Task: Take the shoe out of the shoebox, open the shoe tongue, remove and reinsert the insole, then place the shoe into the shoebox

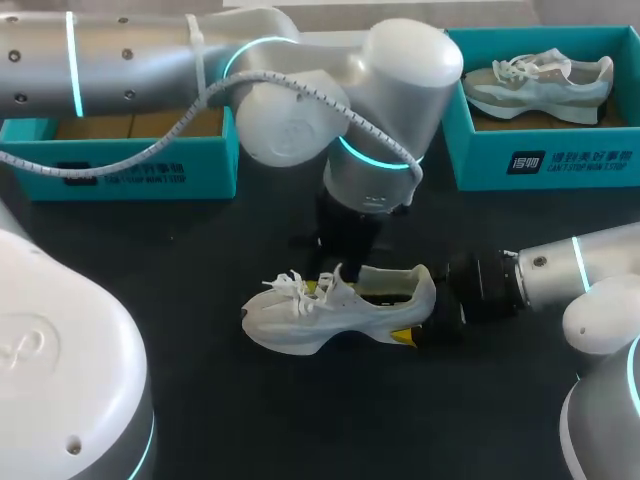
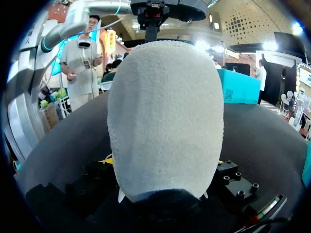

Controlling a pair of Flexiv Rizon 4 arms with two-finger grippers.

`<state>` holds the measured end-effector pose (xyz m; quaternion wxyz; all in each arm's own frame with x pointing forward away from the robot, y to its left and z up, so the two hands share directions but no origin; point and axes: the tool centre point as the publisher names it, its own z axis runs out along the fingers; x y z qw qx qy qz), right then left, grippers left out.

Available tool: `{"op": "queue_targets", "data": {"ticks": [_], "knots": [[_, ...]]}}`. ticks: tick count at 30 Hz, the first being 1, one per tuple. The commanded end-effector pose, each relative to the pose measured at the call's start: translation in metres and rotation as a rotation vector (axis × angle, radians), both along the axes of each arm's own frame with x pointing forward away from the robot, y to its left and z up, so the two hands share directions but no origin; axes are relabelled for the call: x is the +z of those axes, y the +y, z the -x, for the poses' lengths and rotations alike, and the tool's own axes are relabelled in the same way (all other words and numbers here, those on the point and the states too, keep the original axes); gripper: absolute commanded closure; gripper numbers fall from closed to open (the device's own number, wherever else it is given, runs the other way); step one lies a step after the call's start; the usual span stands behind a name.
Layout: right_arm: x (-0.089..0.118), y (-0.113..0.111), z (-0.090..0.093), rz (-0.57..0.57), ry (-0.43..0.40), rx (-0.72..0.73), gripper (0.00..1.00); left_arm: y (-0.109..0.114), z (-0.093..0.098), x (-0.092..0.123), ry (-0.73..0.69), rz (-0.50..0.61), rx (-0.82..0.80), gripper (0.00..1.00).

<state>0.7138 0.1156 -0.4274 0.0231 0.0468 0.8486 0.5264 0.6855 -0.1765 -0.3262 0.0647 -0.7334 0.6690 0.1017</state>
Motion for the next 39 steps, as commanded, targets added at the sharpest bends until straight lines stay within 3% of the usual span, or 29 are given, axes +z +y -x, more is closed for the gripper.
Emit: {"op": "queue_targets", "data": {"ticks": [1, 2, 4, 16, 25, 32, 35, 38, 39], "knots": [[-0.004, 0.004, -0.002, 0.005, 0.001, -0.001, 1.0, 0.008, 0.008, 0.007, -0.064, 0.009, 0.073, 0.83], [-0.004, 0.004, -0.002, 0.005, 0.001, -0.001, 1.0, 0.009, 0.008, 0.007, -0.064, 0.012, 0.077, 0.92], [-0.004, 0.004, -0.002, 0.005, 0.001, -0.001, 1.0, 0.013, 0.008, 0.008, -0.047, 0.025, 0.086, 1.0], [-0.004, 0.004, -0.002, 0.005, 0.001, -0.001, 1.0, 0.043, 0.011, 0.008, -0.051, 0.078, 0.125, 1.0], [-0.004, 0.004, -0.002, 0.005, 0.001, -0.001, 1.0, 0.062, 0.01, -0.02, -0.039, 0.018, 0.143, 1.0], [-0.004, 0.004, -0.002, 0.005, 0.001, -0.001, 1.0, 0.071, 0.012, -0.044, 0.016, -0.031, 0.159, 0.87], [-0.004, 0.004, -0.002, 0.005, 0.001, -0.001, 1.0, 0.076, 0.011, -0.045, 0.017, -0.038, 0.169, 0.64], [-0.004, 0.004, -0.002, 0.005, 0.001, -0.001, 1.0, 0.08, 0.01, -0.044, 0.017, -0.039, 0.176, 0.52], [-0.004, 0.004, -0.002, 0.005, 0.001, -0.001, 1.0, 0.082, 0.01, -0.042, 0.017, -0.038, 0.178, 0.42]]}}
